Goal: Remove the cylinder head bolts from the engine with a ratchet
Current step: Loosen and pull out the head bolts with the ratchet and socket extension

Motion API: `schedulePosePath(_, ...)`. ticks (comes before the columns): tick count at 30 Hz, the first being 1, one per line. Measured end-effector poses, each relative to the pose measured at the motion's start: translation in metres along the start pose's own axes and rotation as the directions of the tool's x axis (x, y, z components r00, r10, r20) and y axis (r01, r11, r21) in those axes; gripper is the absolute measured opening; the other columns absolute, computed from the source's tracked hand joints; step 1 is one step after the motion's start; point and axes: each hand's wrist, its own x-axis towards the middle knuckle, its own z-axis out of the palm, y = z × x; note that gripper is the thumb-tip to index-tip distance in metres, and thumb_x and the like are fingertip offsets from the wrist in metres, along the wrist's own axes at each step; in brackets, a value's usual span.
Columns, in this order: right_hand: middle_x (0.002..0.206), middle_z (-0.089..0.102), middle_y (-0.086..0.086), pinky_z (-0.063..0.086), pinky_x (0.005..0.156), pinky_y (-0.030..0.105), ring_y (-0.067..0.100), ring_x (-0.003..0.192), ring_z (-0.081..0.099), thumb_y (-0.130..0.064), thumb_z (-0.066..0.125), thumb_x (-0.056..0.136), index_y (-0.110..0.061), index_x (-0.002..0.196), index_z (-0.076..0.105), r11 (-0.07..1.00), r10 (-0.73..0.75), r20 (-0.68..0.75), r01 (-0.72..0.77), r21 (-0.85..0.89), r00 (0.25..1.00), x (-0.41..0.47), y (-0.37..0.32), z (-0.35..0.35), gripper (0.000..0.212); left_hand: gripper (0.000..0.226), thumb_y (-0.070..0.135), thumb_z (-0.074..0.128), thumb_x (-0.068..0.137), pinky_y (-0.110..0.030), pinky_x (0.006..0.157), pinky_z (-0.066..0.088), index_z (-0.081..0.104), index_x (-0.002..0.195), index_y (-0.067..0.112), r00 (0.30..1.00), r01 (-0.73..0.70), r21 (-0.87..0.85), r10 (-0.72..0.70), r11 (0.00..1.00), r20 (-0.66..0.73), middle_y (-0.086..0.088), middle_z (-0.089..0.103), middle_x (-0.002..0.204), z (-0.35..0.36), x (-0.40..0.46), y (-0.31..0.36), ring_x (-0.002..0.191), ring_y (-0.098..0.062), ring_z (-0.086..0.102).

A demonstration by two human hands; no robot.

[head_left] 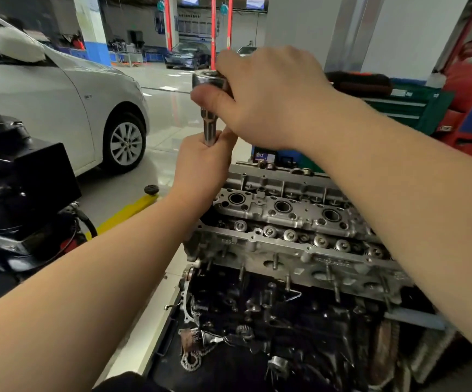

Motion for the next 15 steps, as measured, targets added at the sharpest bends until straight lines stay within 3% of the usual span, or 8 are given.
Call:
schedulePosePath(4,0.090,0.046,0.004,0.034,0.073,0.042,0.031,0.086,0.043,-0.075,0.022,0.098,-0.023,0.111,0.062,0.994,0.070,0.038,-0.067,-0.087,0.997,0.010,-0.022,-0.008,0.067,0.037,0.012,0.053,0.086,-0.024,0.043,0.023,0.037,0.065,-0.013,1.000,0.005,-0.010,-0.005,1.000,0.006,-0.009,0.030,0.047,-0.005,0.004,-0.002,0.044,-0.018,0.027)
schedulePosePath(6,0.087,0.045,0.004,0.035,0.072,0.042,0.030,0.085,0.043,-0.076,0.021,0.097,-0.025,0.104,0.060,0.993,0.074,0.044,-0.070,-0.097,0.996,0.008,-0.025,-0.011,0.065,0.038,0.012,0.054,0.088,-0.025,0.044,0.023,0.038,0.063,-0.012,1.000,0.005,-0.020,-0.005,1.000,0.030,-0.006,0.032,0.045,-0.006,0.003,-0.002,0.043,-0.017,0.027)
schedulePosePath(8,0.077,0.042,0.001,0.035,0.070,0.041,0.030,0.082,0.046,-0.080,0.018,0.094,-0.023,0.093,0.052,0.993,0.079,0.086,-0.071,-0.098,0.993,0.007,-0.021,-0.016,0.067,0.044,0.026,0.058,0.090,-0.027,0.047,0.025,0.042,0.060,-0.002,0.998,0.022,-0.017,-0.021,1.000,0.062,-0.004,0.035,0.046,-0.007,0.000,-0.001,0.045,-0.018,0.030)
schedulePosePath(10,0.069,0.047,-0.003,0.038,0.063,0.034,0.026,0.073,0.052,-0.085,0.019,0.090,-0.023,0.079,0.052,0.989,0.105,0.248,-0.126,0.073,0.963,0.014,-0.009,-0.023,0.071,0.047,0.040,0.060,0.095,-0.029,0.049,0.028,0.044,0.059,0.015,0.995,0.052,-0.001,-0.052,0.999,0.090,-0.002,0.039,0.051,-0.007,-0.002,0.000,0.049,-0.018,0.033)
schedulePosePath(12,0.064,0.067,-0.002,0.043,0.049,0.025,0.020,0.054,0.057,-0.085,0.026,0.091,-0.020,0.073,0.062,0.852,0.084,0.487,-0.316,0.418,0.869,0.025,0.006,-0.028,0.077,0.047,0.047,0.062,0.096,-0.031,0.051,0.028,0.047,0.065,0.015,0.992,0.056,-0.006,-0.055,0.998,0.113,-0.005,0.039,0.057,-0.006,-0.005,-0.001,0.052,-0.018,0.033)
schedulePosePath(13,0.068,0.074,0.001,0.044,0.044,0.023,0.019,0.049,0.060,-0.084,0.029,0.092,-0.019,0.076,0.069,0.779,0.046,0.568,-0.385,0.495,0.822,0.029,0.014,-0.030,0.078,0.049,0.049,0.064,0.095,-0.031,0.051,0.027,0.048,0.067,0.013,0.990,0.053,-0.016,-0.051,0.998,0.128,-0.007,0.038,0.060,-0.006,-0.006,-0.001,0.054,-0.019,0.032)
schedulePosePath(15,0.073,0.077,0.004,0.045,0.043,0.025,0.019,0.047,0.059,-0.081,0.034,0.094,-0.021,0.079,0.076,0.737,-0.045,0.619,-0.392,0.550,0.784,0.036,0.023,-0.026,0.074,0.050,0.052,0.067,0.094,-0.031,0.051,0.027,0.047,0.068,0.014,0.986,0.054,-0.030,-0.048,0.998,0.159,-0.008,0.037,0.062,-0.008,-0.007,-0.001,0.054,-0.019,0.032)
